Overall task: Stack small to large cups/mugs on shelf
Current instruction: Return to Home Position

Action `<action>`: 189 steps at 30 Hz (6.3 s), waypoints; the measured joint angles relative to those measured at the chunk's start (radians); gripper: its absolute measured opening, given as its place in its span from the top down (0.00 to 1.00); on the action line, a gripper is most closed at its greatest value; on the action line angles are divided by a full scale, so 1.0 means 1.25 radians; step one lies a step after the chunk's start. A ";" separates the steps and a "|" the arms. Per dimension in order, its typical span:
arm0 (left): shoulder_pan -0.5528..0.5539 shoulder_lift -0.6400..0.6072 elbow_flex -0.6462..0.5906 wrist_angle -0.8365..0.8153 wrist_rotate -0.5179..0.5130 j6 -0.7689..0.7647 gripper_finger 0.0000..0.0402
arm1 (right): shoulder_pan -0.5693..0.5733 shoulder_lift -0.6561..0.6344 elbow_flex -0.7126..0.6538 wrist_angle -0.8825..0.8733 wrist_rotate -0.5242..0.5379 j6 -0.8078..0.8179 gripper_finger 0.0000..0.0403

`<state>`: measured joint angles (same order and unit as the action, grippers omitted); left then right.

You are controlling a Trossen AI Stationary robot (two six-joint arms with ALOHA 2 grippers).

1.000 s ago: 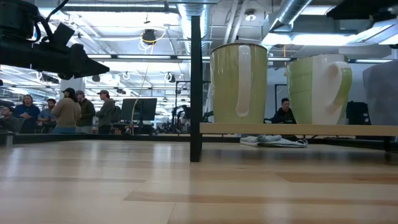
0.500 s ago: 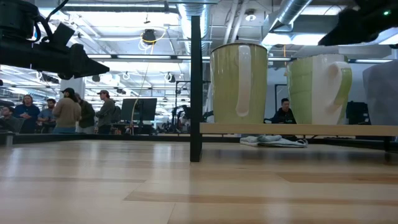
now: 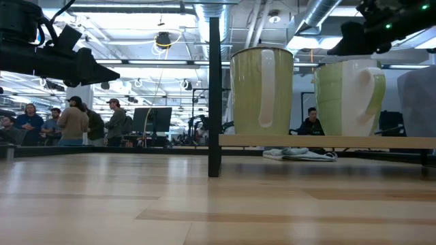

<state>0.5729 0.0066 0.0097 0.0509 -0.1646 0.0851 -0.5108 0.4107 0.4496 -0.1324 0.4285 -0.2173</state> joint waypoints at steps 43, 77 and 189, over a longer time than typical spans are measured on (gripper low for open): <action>0.000 -0.001 0.000 0.000 0.000 0.000 0.70 | -0.346 -0.326 -0.230 0.056 -0.022 0.027 0.37; 0.000 -0.001 0.000 0.000 0.000 0.001 0.70 | -0.456 -0.324 -0.351 0.138 -0.157 0.091 0.37; 0.000 0.000 0.000 0.000 0.000 0.000 0.70 | -0.656 -0.324 -0.351 0.106 -0.343 0.105 0.37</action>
<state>0.5732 0.0063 0.0097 0.0509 -0.1642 0.0856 -1.3304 0.0063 0.0109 -0.0002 0.0002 -0.0860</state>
